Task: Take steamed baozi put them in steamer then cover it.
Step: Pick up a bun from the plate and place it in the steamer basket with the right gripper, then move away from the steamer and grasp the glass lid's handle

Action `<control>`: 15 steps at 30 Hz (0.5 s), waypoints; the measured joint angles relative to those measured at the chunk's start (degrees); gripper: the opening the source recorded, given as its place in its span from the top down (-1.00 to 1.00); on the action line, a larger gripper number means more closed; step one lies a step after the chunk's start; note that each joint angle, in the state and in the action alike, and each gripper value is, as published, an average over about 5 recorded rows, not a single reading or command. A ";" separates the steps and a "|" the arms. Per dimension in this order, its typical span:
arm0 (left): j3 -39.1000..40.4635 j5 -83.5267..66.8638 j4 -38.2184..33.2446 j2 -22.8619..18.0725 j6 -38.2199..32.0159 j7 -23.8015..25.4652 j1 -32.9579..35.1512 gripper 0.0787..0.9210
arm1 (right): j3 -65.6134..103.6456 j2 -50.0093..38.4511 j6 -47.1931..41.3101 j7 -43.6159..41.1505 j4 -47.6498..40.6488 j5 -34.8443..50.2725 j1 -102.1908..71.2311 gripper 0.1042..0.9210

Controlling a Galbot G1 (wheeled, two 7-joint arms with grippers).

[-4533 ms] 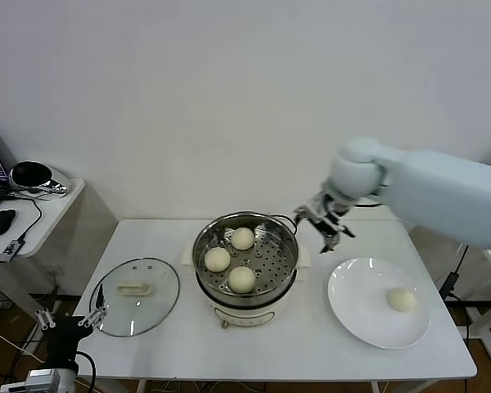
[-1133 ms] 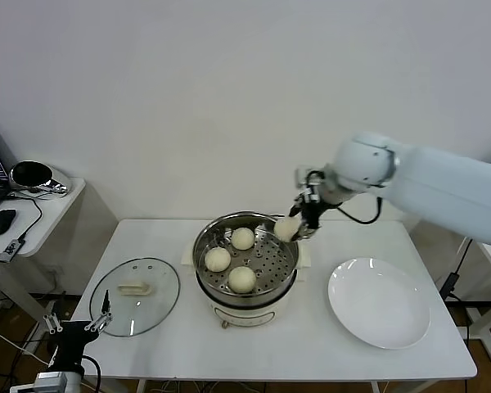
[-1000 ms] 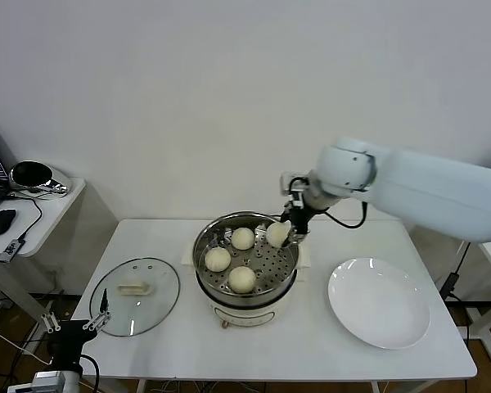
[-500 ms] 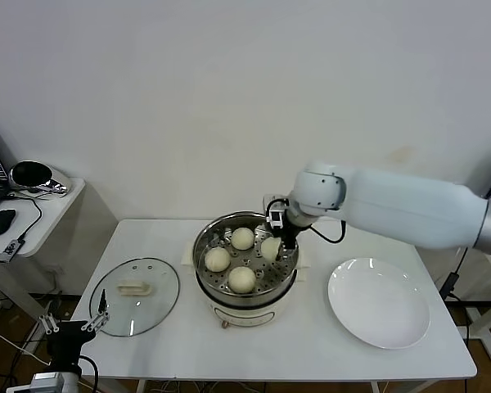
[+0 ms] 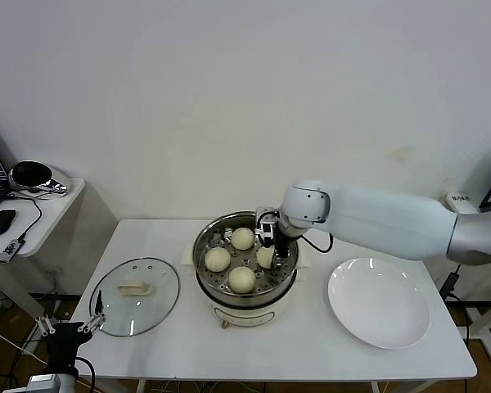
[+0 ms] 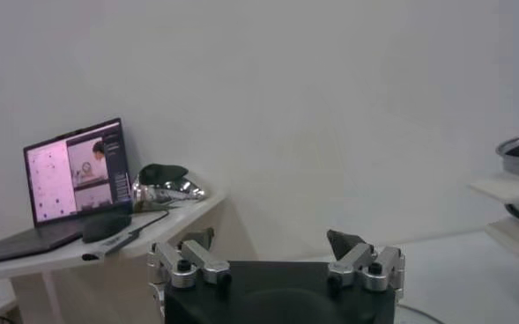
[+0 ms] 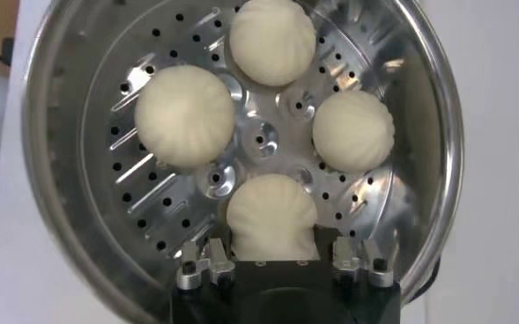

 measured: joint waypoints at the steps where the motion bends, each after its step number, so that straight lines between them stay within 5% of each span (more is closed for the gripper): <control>1: 0.00 0.00 0.02 0.00 -0.01 0.00 0.00 -0.77 | 0.15 -0.02 -0.02 0.01 0.00 -0.11 -0.09 -0.32; 8: 0.02 0.02 0.10 0.08 -0.04 0.04 0.00 -0.77 | 1.67 -1.27 -0.05 -0.54 1.14 -0.13 0.25 -0.73; 15: 0.22 -0.05 0.61 0.30 -0.15 0.25 -0.17 -0.77 | 5.43 -5.88 1.61 -0.40 5.26 0.49 0.08 -0.76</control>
